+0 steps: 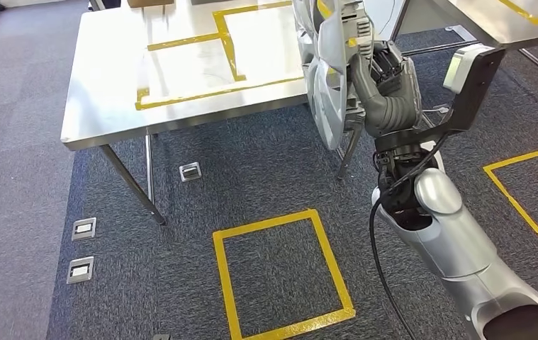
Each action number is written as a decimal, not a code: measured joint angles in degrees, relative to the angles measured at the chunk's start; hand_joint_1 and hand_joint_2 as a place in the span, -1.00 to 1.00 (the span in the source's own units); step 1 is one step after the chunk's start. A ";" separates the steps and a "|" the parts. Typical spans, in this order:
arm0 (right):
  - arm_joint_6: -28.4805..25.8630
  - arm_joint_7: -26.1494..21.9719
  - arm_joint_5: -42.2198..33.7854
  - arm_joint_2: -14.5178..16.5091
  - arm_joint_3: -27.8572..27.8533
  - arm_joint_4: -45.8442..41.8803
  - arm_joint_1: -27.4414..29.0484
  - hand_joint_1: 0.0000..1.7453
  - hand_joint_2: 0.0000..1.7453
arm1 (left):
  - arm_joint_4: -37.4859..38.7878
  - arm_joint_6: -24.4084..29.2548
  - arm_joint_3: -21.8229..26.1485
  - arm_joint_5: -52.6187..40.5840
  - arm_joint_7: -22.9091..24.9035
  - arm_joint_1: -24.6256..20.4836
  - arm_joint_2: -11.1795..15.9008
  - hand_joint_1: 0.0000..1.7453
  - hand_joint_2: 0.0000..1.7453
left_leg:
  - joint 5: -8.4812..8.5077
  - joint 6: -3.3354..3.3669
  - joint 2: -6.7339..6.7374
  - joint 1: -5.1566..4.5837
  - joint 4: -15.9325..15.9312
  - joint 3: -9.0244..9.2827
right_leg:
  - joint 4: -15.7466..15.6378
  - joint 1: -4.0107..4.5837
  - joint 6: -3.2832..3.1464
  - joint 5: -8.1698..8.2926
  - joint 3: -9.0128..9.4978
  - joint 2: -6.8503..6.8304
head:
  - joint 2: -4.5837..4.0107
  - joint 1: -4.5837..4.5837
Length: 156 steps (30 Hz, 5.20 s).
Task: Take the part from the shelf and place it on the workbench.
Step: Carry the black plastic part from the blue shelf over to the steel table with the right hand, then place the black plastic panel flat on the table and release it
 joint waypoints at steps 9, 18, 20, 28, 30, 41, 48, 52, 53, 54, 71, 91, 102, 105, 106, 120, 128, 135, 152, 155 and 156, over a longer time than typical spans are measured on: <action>0.11 -0.02 0.00 0.55 0.57 0.94 -0.24 1.00 1.00 | 0.00 0.13 -0.06 0.02 0.02 0.18 0.07 -1.00 1.00 | 7.41 1.22 -0.03 -0.35 -5.63 0.10 | -0.06 0.12 0.95 -1.89 2.36 0.44 | 0.01 -0.13; 0.23 0.04 0.00 0.62 0.83 1.49 0.00 1.00 1.00 | -0.02 0.07 -0.07 0.02 0.31 0.26 -0.02 -1.00 1.00 | 6.00 3.10 -0.03 0.06 -7.61 1.48 | 14.76 0.11 2.94 -7.04 -6.61 0.21 | -0.01 0.13; 0.23 0.06 0.00 0.62 0.90 1.69 0.13 1.00 1.00 | -0.02 0.07 -0.07 0.02 0.33 0.35 -0.02 -1.00 1.00 | 5.41 3.00 -0.11 0.04 -7.35 1.99 | 12.36 0.13 2.80 -3.46 -6.59 0.20 | -0.01 0.17; 0.37 0.03 0.00 0.64 1.00 1.85 0.00 1.00 1.00 | -0.04 -0.16 -0.11 0.02 0.42 0.25 -0.03 -1.00 1.00 | 3.24 0.84 -0.04 -0.22 -6.53 3.06 | 0.13 0.34 0.65 0.96 -1.08 0.27 | 0.00 0.16; 0.38 0.03 0.00 0.72 1.02 1.89 -0.01 1.00 1.00 | -0.04 -0.11 -0.11 0.01 0.42 0.22 0.00 -1.00 1.00 | 0.94 0.25 0.00 -0.09 -2.21 1.13 | -0.35 0.08 0.14 0.83 -0.38 0.14 | -0.01 -0.04; 0.39 -0.01 -0.61 1.08 1.32 2.28 -0.19 1.00 1.00 | -0.04 0.01 -0.11 0.01 0.45 0.20 0.08 -1.00 1.00 | 6.46 1.54 0.00 -0.23 -6.59 1.13 | -0.55 0.14 1.76 -0.95 1.76 0.44 | 0.01 -0.14; 0.43 -0.05 -0.61 1.10 1.30 2.38 0.15 1.00 1.00 | -0.07 0.06 -0.11 0.01 0.46 0.29 0.11 -1.00 1.00 | 5.61 3.17 -0.02 0.10 -7.90 2.22 | 13.65 0.12 3.05 -6.49 -6.16 0.16 | -0.01 0.50; 0.51 -0.04 -0.61 1.10 1.34 2.62 0.27 1.00 1.00 | -0.08 0.01 -0.11 0.02 0.46 0.35 0.06 -1.00 1.00 | 4.35 3.03 -0.17 -0.17 -7.53 3.38 | 7.23 0.36 2.25 0.30 -4.76 0.15 | -0.01 0.61; 0.51 -0.04 -0.61 1.10 1.34 2.63 0.21 1.00 1.00 | -0.08 -0.02 -0.11 0.02 0.46 0.31 0.03 -1.00 1.00 | 4.02 2.82 -0.20 -0.25 -7.41 3.64 | 4.15 0.55 1.89 1.79 -3.43 0.12 | 0.00 0.54; 0.52 -0.05 -0.61 1.10 1.34 2.63 0.16 1.00 1.00 | -0.08 -0.04 -0.11 0.02 0.46 0.30 -0.01 -1.00 1.00 | 3.78 2.56 -0.20 -0.29 -7.34 3.77 | 2.02 0.75 1.51 2.39 -2.46 0.09 | 0.00 0.47; 0.54 -0.14 -0.61 1.22 1.63 3.18 0.49 1.00 1.00 | -0.09 0.08 -0.13 0.02 0.50 0.33 0.09 -1.00 1.00 | 6.40 1.29 -0.02 -0.10 -5.97 0.91 | -0.45 0.22 1.56 -1.18 2.09 0.43 | 0.00 -0.10; 0.67 -0.11 0.40 1.54 2.05 3.85 -0.09 1.00 1.00 | -0.11 -0.19 -0.11 0.42 0.25 0.30 -0.21 -1.00 1.00 | 0.51 0.87 -0.09 -0.24 -3.07 1.92 | -1.06 0.43 -0.18 1.39 -0.36 -0.07 | -0.01 0.17; -2.57 1.44 6.75 1.50 3.08 4.58 -0.56 1.00 1.00 | -0.08 -0.03 -0.13 0.42 0.23 0.44 -0.08 -1.00 1.00 | 6.31 1.28 -0.05 -0.05 -5.79 0.72 | -0.24 0.29 1.38 -1.23 1.96 0.34 | 0.00 -0.06; -3.56 2.22 9.11 1.38 3.25 4.52 -0.79 1.00 1.00 | -0.08 -0.10 -0.13 0.42 0.22 0.35 -0.07 -1.00 1.00 | 5.63 2.29 -0.06 0.34 -6.93 1.14 | 1.24 0.25 2.26 -2.31 0.87 0.21 | -0.01 0.07; -3.77 2.39 9.64 1.35 3.31 4.50 -0.90 1.00 1.00 | -0.09 -0.15 -0.12 0.42 0.22 0.33 -0.07 -1.00 1.00 | 5.57 2.51 -0.07 0.48 -7.12 1.29 | 3.56 0.22 2.46 -3.46 -0.34 0.20 | -0.01 0.21; -3.91 2.99 10.40 1.27 3.89 4.51 -0.70 1.00 1.00 | -0.07 -0.14 -0.13 0.42 0.31 0.32 -0.20 -1.00 1.00 | 2.51 0.90 -0.07 -0.05 -6.25 3.04 | -0.04 0.55 0.25 1.09 -1.28 0.19 | -0.01 0.39; -4.04 3.45 9.15 1.22 3.36 4.43 0.49 1.00 1.00 | -0.07 -0.01 -0.14 0.30 0.31 0.39 -0.08 -1.00 1.00 | 3.42 0.10 0.00 0.23 1.50 -1.89 | -0.19 0.26 -0.16 -0.30 0.89 0.32 | -0.01 0.07; -4.61 3.97 7.89 1.16 2.97 3.89 0.19 1.00 1.00 | -0.07 -0.10 -0.15 0.25 0.33 0.28 -0.03 -1.00 1.00 | 5.17 2.21 -0.03 0.17 -6.79 1.43 | 0.70 0.52 1.88 -1.25 0.28 0.31 | 0.00 0.15; -4.83 4.12 7.23 0.97 2.49 3.20 0.79 1.00 1.00 | -0.07 -0.20 -0.17 0.26 0.33 0.27 -0.11 -1.00 1.00 | 0.93 0.41 0.03 0.05 -3.47 1.84 | -0.31 0.25 0.04 0.71 -0.63 0.11 | -0.01 0.37; -4.84 4.12 6.91 0.96 2.50 3.18 1.10 1.00 1.00 | -0.07 -0.22 -0.19 0.26 0.34 0.39 -0.11 -1.00 1.00 | -2.40 0.02 0.04 0.15 6.23 -2.92 | -0.39 0.29 -0.44 0.33 -0.01 0.08 | -0.01 0.27; -4.84 4.12 6.81 0.95 2.50 3.18 1.19 1.00 1.00 | -0.07 -0.22 -0.20 0.26 0.35 0.42 -0.10 -1.00 1.00 | -1.87 -0.04 0.04 0.15 7.42 -3.84 | -0.34 0.30 -0.45 0.15 0.18 0.14 | -0.01 0.26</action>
